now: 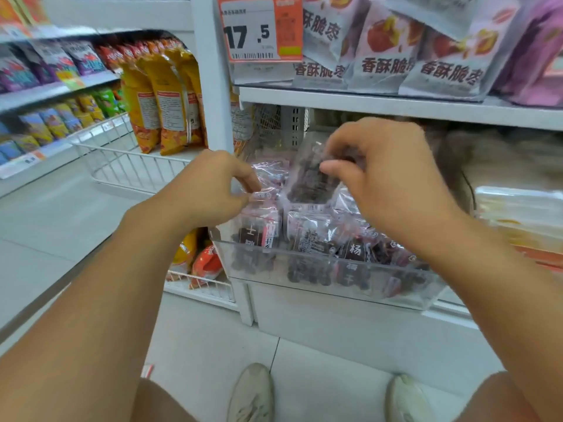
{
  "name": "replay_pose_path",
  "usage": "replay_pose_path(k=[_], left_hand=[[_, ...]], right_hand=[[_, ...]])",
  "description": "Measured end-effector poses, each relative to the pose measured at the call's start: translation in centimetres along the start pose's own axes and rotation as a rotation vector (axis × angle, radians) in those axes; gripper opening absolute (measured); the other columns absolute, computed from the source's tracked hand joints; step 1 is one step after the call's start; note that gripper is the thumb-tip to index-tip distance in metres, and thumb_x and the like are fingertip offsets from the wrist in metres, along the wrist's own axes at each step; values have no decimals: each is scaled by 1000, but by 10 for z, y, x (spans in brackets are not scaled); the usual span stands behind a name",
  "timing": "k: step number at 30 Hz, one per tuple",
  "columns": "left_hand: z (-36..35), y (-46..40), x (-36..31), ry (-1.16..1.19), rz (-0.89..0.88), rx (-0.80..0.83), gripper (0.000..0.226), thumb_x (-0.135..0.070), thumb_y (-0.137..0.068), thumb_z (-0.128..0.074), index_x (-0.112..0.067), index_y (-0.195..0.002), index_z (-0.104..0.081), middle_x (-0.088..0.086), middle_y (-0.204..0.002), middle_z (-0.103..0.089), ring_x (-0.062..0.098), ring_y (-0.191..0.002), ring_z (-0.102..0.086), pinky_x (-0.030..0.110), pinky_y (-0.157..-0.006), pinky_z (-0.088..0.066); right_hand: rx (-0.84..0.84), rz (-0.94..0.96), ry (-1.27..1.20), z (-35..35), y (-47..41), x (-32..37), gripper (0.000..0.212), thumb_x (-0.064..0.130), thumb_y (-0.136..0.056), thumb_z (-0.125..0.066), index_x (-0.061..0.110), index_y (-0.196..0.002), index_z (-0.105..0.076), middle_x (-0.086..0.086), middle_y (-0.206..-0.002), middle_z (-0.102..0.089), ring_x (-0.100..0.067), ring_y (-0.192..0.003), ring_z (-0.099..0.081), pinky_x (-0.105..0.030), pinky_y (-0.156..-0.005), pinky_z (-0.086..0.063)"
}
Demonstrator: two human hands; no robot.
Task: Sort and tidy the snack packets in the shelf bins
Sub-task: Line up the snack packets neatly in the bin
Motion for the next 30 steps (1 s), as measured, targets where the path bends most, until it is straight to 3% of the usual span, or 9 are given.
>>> replay_pose_path(k=[6, 8, 12, 14, 17, 19, 21, 25, 30], left_hand=[[1, 7, 13, 43, -25, 39, 14, -9, -91, -70, -21, -94, -76, -34, -52, -56, -18, -60, -52, 0, -57, -34], [-1, 6, 14, 54, -35, 43, 14, -7, -91, -69, -18, -96, -77, -28, -50, -55, -19, -57, -52, -1, -57, -35], [-2, 3, 24, 89, 7, 55, 19, -14, -94, -65, -28, -95, -77, -18, -84, -71, -5, -71, -59, 4, -64, -38], [-3, 3, 26, 172, 44, 75, 14, -28, -96, -65, -28, -92, -78, -14, -87, -74, 3, -81, -64, 21, -76, -49], [-3, 5, 21, 201, 22, 93, 16, -43, -87, -72, -29, -84, -80, -15, -82, -74, 21, -73, -60, 32, -70, -48], [-3, 6, 20, 184, 31, 128, 12, -42, -81, -78, -30, -81, -80, -8, -83, -75, 30, -77, -59, 38, -71, -51], [-4, 8, 21, 176, 56, 176, 9, -37, -74, -85, -34, -79, -79, -10, -85, -75, 23, -82, -61, 41, -75, -51], [-10, 9, 16, 51, 47, 257, 19, -31, -66, -92, -36, -80, -80, -19, -83, -73, -7, -83, -59, 21, -77, -47], [-13, 3, 18, 1, 91, 257, 17, -25, -67, -92, -32, -77, -80, -15, -79, -72, -7, -70, -59, 8, -58, -38]], right_hand=[[296, -70, -168, -93, 1, 13, 23, 31, -85, -77, 13, -78, -64, -4, -82, -67, -25, -80, -62, -40, -78, -52], [339, -44, -133, -105, -1, 20, 25, 31, -85, -77, 15, -74, -61, -3, -79, -65, -24, -79, -61, -37, -75, -51], [365, -46, -150, -115, -3, 24, 25, 27, -80, -82, 10, -71, -66, -4, -71, -64, -17, -67, -56, -30, -62, -43], [395, -55, -190, -120, -2, 22, 23, 24, -77, -84, 9, -69, -69, -4, -68, -66, -12, -61, -54, -25, -57, -40], [429, -57, -193, -127, 2, 22, 22, 24, -76, -85, 10, -67, -70, 0, -63, -64, -7, -57, -52, -13, -53, -37], [439, -60, -187, -132, 5, 21, 27, 22, -77, -85, 15, -60, -65, 2, -60, -58, -8, -56, -50, -17, -53, -36], [435, -62, -195, -136, 6, 21, 25, 21, -77, -85, 18, -61, -66, 2, -62, -60, -11, -58, -52, -23, -57, -40], [426, -82, -242, -140, 8, 21, 13, 23, -79, -83, 13, -73, -76, 1, -65, -64, -12, -58, -54, -23, -59, -43], [514, -194, -363, -114, -4, 4, 11, 12, -77, -80, 17, -87, -80, 3, -77, -74, -6, -68, -64, -23, -68, -55]])
Point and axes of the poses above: each hand's wrist, its own y-axis away from the middle knuckle, its own z-axis out of the back of the hand, x = y × z, the point moved 5 cm from there along -y, towards the middle knuckle
